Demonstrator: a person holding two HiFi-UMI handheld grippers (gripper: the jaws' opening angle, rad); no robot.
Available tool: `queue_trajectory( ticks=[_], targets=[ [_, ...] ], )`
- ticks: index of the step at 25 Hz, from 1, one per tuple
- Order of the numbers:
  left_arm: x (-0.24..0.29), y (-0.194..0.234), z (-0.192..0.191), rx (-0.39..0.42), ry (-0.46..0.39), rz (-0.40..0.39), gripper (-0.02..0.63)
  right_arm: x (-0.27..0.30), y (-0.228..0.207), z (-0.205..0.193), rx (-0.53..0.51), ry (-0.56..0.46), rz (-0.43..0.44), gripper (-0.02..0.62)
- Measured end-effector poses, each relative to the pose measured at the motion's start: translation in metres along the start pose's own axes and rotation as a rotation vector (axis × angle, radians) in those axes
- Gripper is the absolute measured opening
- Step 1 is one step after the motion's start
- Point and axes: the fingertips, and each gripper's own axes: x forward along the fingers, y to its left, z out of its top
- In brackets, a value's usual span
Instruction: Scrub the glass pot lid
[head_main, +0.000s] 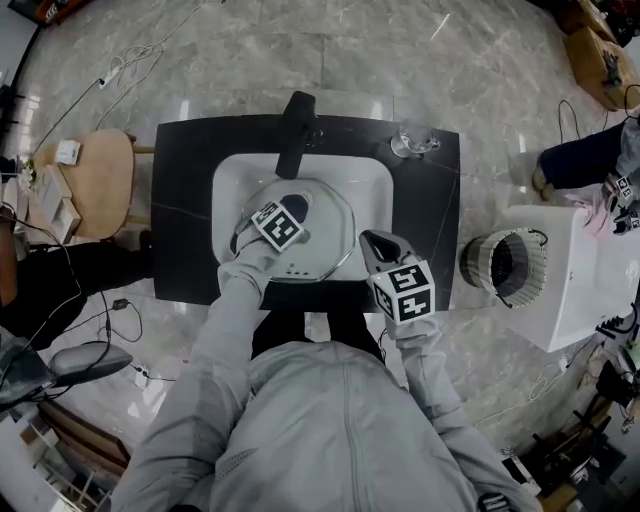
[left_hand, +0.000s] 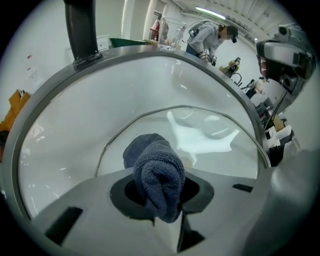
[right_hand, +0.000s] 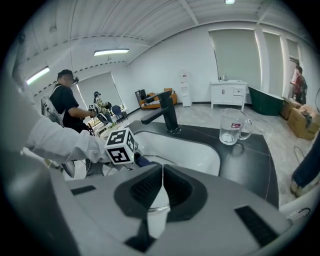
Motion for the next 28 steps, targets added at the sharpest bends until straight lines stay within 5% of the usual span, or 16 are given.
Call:
queue_trajectory(
  ticks=[15,28],
  targets=[
    [-0.021,0.042,-0.049,-0.003,0.116,0.087,0.094,-0.002,0.004,0.018,-0.04,-0.006,0.014,0.029],
    [-0.009,-0.016,0.003,-0.14,0.008,-0.095,0.094,-0.025,-0.013,0.021,0.001,-0.026,-0.034,0.029]
  ],
)
